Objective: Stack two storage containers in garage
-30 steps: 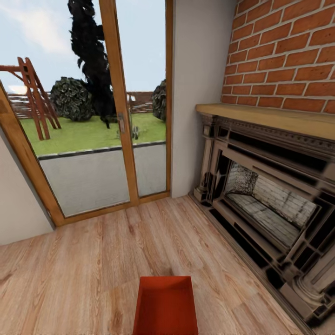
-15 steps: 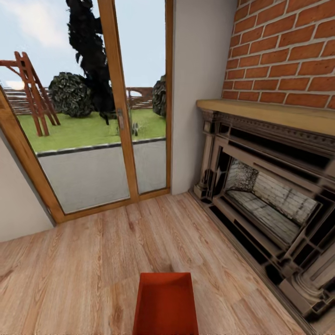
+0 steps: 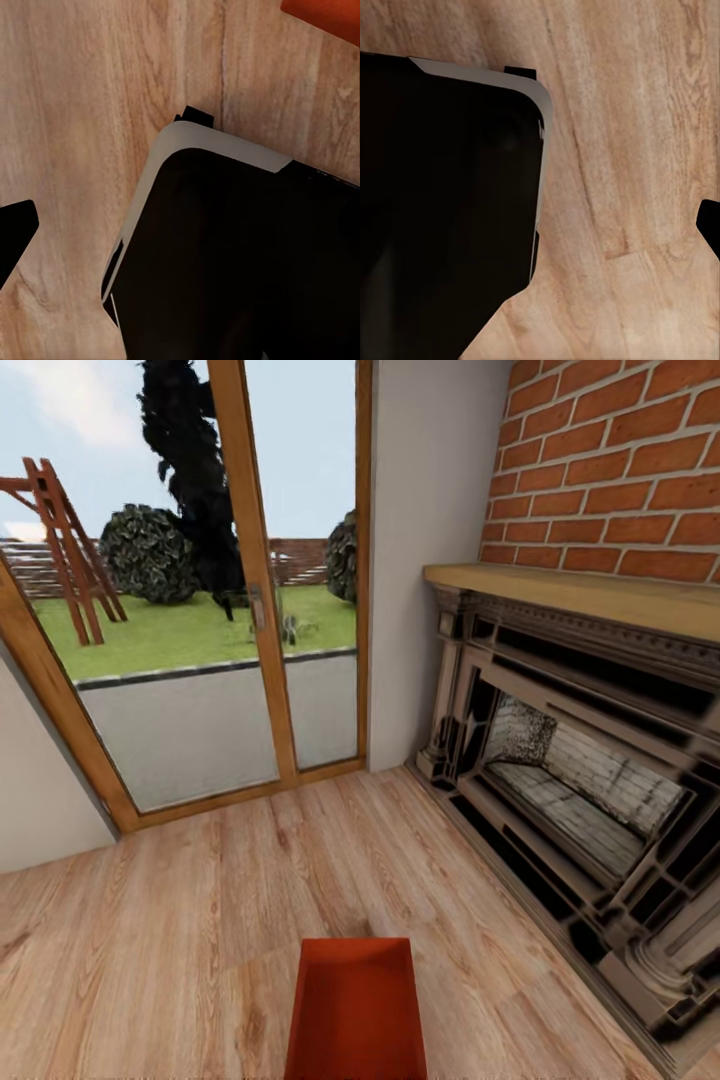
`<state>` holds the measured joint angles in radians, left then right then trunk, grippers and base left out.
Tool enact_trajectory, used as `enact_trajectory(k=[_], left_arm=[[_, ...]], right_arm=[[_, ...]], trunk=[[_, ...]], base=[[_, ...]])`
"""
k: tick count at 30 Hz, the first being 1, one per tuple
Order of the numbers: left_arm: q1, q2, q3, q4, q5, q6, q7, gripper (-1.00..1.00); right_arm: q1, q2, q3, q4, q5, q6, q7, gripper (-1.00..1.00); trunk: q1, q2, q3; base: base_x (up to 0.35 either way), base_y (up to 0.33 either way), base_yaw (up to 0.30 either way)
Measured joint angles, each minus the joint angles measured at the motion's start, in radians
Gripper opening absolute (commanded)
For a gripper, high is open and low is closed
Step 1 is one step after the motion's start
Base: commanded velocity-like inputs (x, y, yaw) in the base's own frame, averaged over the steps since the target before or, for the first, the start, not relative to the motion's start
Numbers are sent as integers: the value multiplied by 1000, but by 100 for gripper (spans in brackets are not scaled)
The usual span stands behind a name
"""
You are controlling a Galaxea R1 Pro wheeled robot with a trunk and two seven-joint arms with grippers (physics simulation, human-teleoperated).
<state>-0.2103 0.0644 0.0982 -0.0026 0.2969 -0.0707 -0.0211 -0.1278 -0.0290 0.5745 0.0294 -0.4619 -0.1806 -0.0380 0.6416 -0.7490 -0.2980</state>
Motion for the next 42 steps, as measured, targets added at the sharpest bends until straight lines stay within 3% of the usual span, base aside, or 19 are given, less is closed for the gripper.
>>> enact_trajectory(k=[42], left_arm=[[0, -4, 0, 0, 0, 2, -1, 100]], right_arm=[[0, -1, 0, 0, 0, 1, 0, 100]], trunk=[[0, 0, -67]], base=[[0, 0, 0]])
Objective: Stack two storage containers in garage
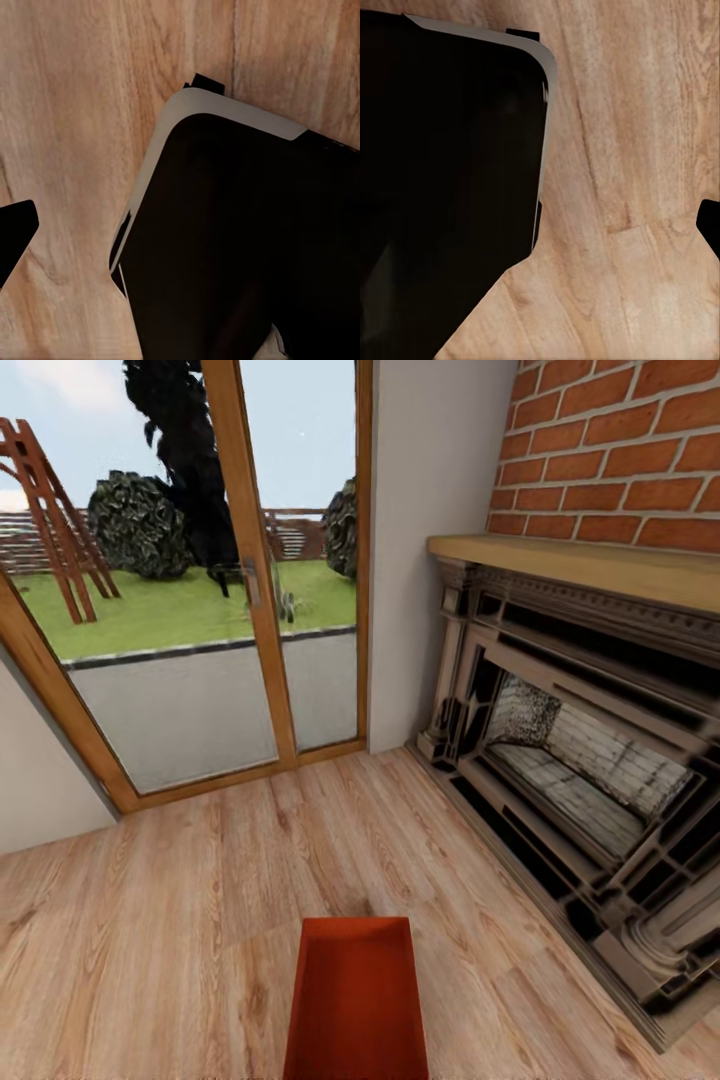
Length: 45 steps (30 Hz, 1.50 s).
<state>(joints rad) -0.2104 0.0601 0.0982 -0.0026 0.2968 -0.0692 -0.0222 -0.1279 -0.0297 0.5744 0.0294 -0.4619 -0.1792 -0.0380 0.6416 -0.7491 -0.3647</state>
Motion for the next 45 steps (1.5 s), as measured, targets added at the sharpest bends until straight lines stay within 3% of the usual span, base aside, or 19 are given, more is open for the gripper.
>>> enact_trajectory(k=[45], left_arm=[[0, 1, 0, 0, 0, 0, 0, 100]], right_arm=[[0, 0, 0, 0, 0, -1, 0, 100]], trunk=[[0, 0, -71]], base=[[0, 0, 0]])
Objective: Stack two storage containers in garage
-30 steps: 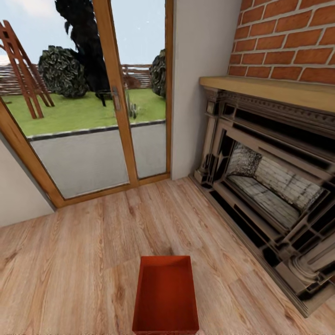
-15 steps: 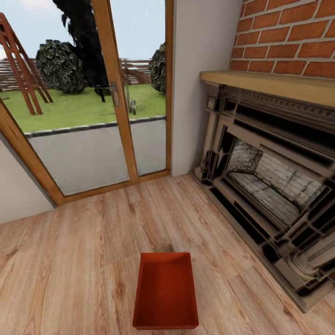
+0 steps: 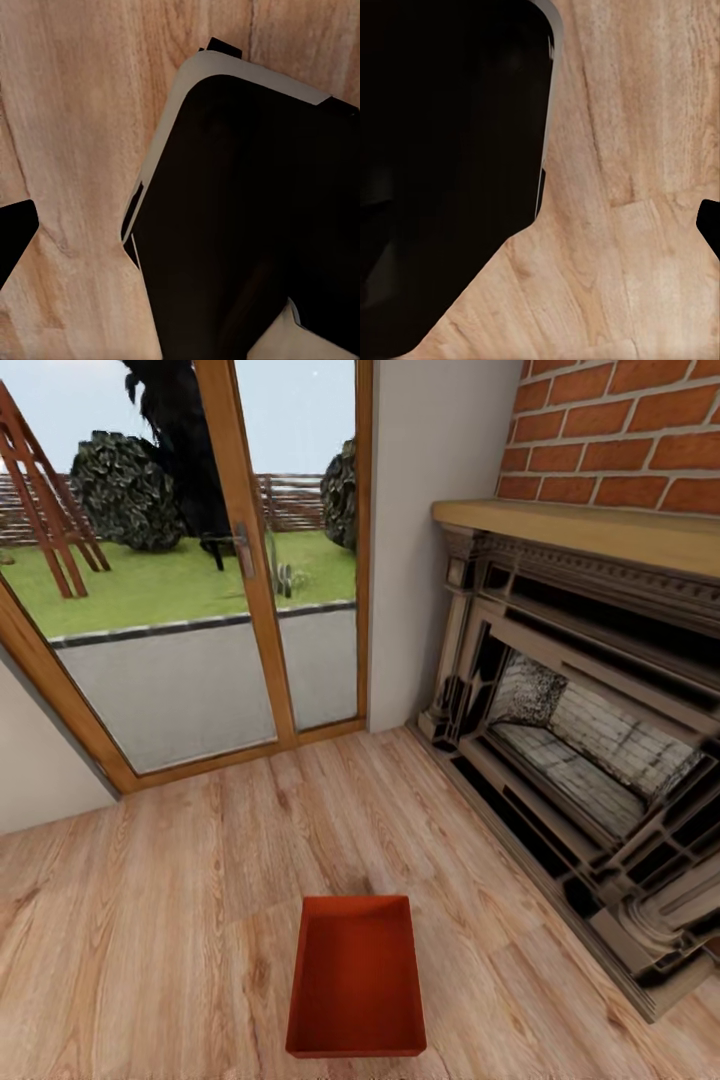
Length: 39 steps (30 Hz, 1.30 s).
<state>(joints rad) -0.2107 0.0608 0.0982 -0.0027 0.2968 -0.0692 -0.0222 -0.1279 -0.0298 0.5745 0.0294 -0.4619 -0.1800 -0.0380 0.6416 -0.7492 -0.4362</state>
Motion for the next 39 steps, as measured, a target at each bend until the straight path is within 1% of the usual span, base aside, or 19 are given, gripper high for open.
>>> enact_trajectory(k=[24, 39], left_arm=[[0, 0, 0, 0, 0, -2, 0, 100], [0, -4, 0, 0, -1, -3, 1, 100]], right_arm=[[0, 0, 0, 0, 0, -1, 0, 100], [0, 0, 0, 0, 0, 0, 0, 100]], trunk=[[0, 0, -38], [0, 0, -62]], base=[[0, 0, 0], [0, 0, 0]])
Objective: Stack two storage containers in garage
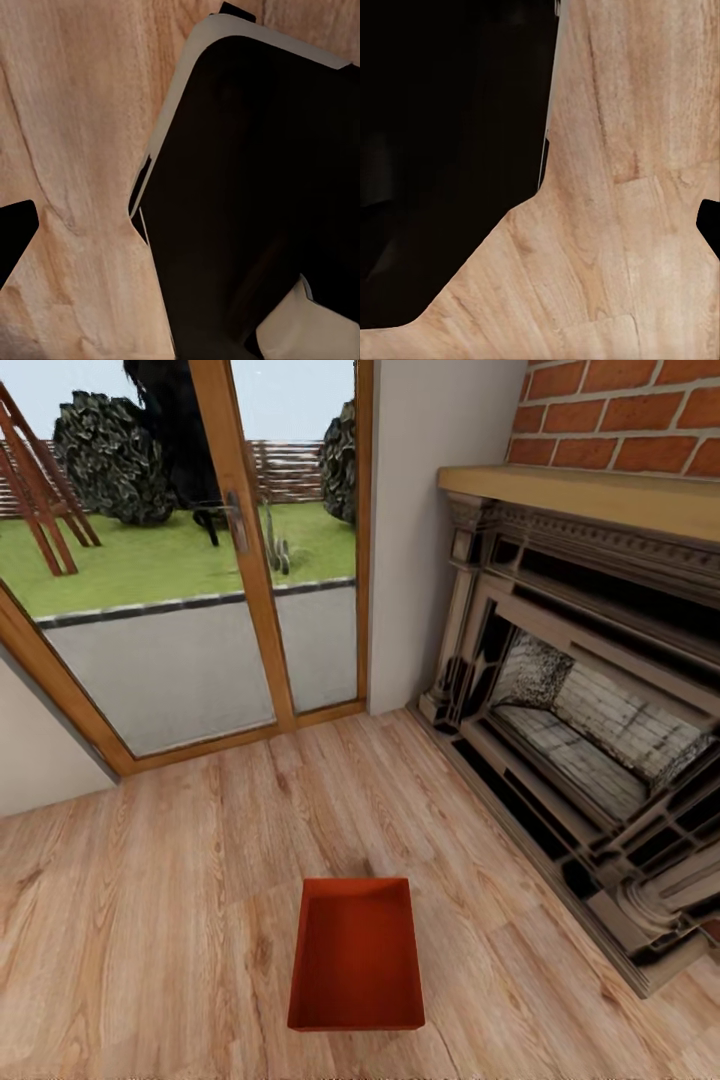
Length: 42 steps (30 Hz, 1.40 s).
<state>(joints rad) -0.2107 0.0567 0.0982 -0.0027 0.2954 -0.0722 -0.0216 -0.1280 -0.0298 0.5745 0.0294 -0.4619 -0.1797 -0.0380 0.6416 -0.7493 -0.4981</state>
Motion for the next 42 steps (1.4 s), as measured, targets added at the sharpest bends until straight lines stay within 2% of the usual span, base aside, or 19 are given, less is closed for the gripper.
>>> enact_trajectory(k=[42], left_arm=[[0, 2, 0, 0, 1, 0, -1, 100]], right_arm=[[0, 0, 0, 0, 0, 1, 0, 100]], trunk=[[0, 0, -67]], base=[[0, 0, 0]])
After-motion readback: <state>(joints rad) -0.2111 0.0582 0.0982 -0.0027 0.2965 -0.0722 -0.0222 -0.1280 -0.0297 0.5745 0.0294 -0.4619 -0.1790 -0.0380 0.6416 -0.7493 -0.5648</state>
